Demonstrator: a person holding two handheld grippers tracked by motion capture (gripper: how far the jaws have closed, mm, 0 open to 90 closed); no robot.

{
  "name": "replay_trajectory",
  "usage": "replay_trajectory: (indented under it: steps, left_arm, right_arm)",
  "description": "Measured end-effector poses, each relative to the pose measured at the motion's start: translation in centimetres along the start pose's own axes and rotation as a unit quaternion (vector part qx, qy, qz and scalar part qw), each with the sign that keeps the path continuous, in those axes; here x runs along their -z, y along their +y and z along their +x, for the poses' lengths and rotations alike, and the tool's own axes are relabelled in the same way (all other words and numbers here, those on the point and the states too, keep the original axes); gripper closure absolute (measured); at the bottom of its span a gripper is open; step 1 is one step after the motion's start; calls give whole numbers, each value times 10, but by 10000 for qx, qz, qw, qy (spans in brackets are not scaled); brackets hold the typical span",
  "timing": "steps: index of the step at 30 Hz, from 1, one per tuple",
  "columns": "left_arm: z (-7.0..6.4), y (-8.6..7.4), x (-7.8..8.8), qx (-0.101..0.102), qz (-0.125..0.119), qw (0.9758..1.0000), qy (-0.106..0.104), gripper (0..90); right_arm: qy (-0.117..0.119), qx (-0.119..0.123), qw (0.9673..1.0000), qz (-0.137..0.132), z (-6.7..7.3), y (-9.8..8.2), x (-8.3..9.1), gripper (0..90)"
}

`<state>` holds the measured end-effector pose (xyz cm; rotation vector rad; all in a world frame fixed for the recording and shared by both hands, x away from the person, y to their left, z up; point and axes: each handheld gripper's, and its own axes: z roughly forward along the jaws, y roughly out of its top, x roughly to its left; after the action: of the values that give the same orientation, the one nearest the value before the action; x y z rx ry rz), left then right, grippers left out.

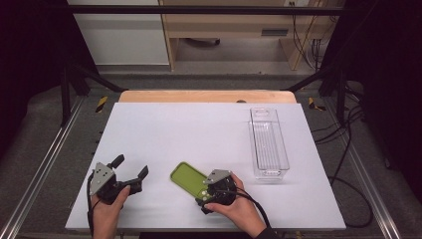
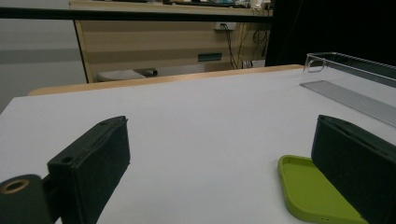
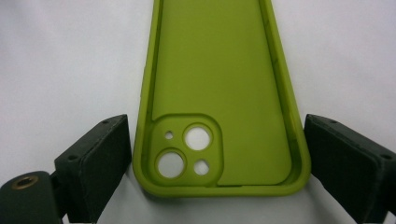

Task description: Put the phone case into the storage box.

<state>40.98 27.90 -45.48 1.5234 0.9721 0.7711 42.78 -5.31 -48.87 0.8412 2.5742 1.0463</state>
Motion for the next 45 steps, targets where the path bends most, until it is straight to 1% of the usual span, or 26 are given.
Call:
replay_trajectory:
  steps: [7,13,15,18,19,22,24,26,31,33,34,38,39,41,42,43,44,45]
  left_arm:
    - [-1,0,0,-30,-4,10000,-11,41]
    - [-2,0,-1,-65,8,10000,-26,42]
    - [-3,0,-1,-55,-5,10000,-35,42]
    - [-4,0,-1,-123,32,9999,-35,49]
    - [-4,0,-2,-122,10,9999,-39,49]
    - [-5,0,-2,-158,13,9999,-58,49]
    - [-6,0,-2,-173,26,9998,-73,48]
    - [-6,0,-2,-201,40,9998,-82,46]
    - [-9,0,-4,-245,80,9995,-173,46]
    - [-10,0,-5,-273,91,9994,-204,45]
    - [-12,1,-6,-388,131,9989,-242,44]
    - [-21,1,-9,-659,182,9970,-355,38]
    - [-24,0,-10,-711,191,9966,-383,34]
    - [-29,0,-12,-830,240,9952,-458,24]
    - [-32,0,-13,-865,249,9948,-485,19]
    - [-32,0,-13,-865,249,9948,-485,18]
    - [-37,1,-16,-929,221,9939,-561,17]
    - [-40,1,-18,-977,226,9933,-572,17]
  right_arm:
    - [-4,14,10000,-89,-1,-3,2,153]
    - [26,36,9998,-172,-2,-5,2,162]
    - [27,35,9999,-149,-2,-4,3,166]
    - [58,29,9999,-95,-3,-3,3,171]
    - [68,15,10000,-64,-4,-2,3,172]
    - [189,-68,9998,60,-8,4,4,174]
    - [275,-132,9995,94,-13,9,5,175]
    - [323,-141,9993,126,-18,15,7,176]
    - [341,-58,9993,147,-26,34,16,177]
    - [364,-17,9991,195,-29,40,19,177]
    - [351,-1,9991,236,-31,43,20,176]
    - [318,56,9989,332,-38,53,29,176]
    - [318,82,9988,359,-41,55,32,176]
    - [320,33,9984,455,-45,58,37,176]
    - [322,36,9983,494,-48,60,39,176]
    - [311,51,9980,540,-51,61,42,176]
    - [284,51,9979,588,-53,63,44,175]
    - [245,62,9977,623,-56,65,47,175]
